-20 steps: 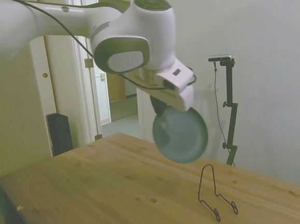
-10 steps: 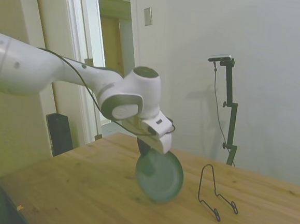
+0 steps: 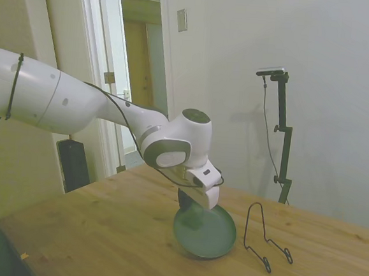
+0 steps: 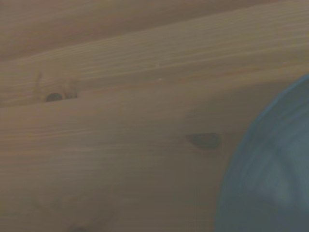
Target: Unload the plate
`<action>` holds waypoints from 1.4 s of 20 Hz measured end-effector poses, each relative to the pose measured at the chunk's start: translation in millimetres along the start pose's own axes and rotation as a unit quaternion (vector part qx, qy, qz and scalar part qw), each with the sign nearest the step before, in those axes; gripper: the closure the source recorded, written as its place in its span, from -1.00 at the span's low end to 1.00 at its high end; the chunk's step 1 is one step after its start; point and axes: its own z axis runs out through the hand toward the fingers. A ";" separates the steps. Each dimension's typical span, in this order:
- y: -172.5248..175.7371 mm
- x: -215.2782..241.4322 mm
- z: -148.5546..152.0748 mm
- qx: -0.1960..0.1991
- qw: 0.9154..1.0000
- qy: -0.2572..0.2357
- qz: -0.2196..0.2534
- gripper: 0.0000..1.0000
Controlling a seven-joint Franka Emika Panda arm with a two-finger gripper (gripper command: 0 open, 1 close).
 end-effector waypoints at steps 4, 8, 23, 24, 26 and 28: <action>-1.7 2.7 6.7 -0.003 1.000 -0.003 -0.001 -1.00; -1.8 3.5 7.6 -0.003 1.000 -0.003 0.000 -1.00; -14.0 -24.3 -78.7 0.022 0.999 0.007 -0.024 -1.00; -12.3 -30.7 -96.4 0.020 0.999 0.010 -0.028 -1.00; -4.2 -46.8 -133.7 0.005 0.999 0.013 -0.034 -1.00; 7.0 -68.8 -170.8 -0.016 0.999 0.012 -0.040 -1.00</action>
